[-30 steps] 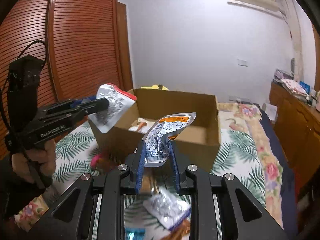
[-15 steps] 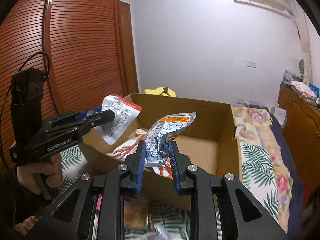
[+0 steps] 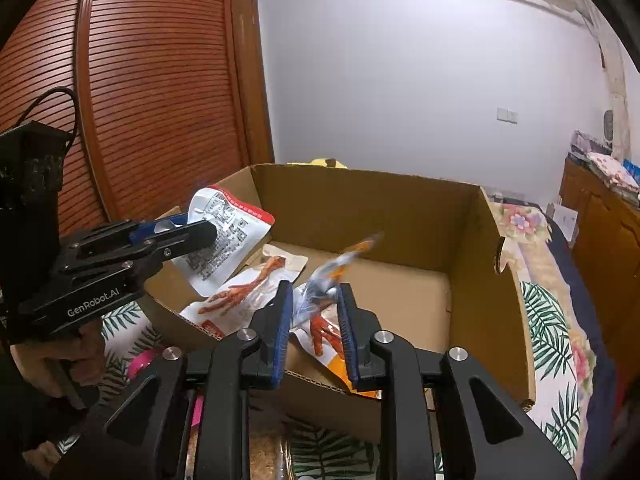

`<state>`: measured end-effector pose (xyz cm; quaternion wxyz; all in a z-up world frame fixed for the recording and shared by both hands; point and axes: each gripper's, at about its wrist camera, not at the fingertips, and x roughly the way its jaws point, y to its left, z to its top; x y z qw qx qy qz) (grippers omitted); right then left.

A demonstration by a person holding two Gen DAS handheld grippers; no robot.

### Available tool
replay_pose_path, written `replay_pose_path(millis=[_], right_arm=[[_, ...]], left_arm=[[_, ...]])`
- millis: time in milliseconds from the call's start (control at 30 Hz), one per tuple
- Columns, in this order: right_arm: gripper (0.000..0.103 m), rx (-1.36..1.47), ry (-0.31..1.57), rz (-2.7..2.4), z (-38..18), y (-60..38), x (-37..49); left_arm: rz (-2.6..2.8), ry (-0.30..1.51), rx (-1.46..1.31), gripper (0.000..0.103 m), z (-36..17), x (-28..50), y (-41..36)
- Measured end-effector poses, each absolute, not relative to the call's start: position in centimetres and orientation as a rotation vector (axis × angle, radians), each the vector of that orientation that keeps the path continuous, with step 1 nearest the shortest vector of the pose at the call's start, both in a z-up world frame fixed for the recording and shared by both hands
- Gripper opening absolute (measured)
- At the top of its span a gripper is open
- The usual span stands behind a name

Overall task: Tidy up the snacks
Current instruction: 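Carry both packets over the box and open both tools to drop them, then withdraw both tools from the box toward the remaining snacks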

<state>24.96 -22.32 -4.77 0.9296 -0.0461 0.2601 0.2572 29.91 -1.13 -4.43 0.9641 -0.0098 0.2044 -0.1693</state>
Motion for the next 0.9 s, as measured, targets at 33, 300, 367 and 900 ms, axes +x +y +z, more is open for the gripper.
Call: replay_pose_path(millis=[33,300,367,900], right_arm=[[0.020,-0.097,0.532,0.524,-4.8,-22.3,25.0],[0.020,-0.090,0.529,0.533,-4.8,-22.1,25.1],[0.020,-0.085,0.529,0.534,-4.8,-22.2,25.0],[0.036,-0.049,0.497,0.524,-3.2,-23.4,22.8]], left_arm=[[-0.338,0.414,-0.025,0.023,-4.5,30.0,-1.1],[-0.326,0.420,-0.040,0.051,-4.9,30.1,-0.6],[-0.323,0.419,-0.039,0.052,-4.9,30.1,-0.6],[-0.321,0.381,-0.049,0.087,-4.7,29.5,-0.4]])
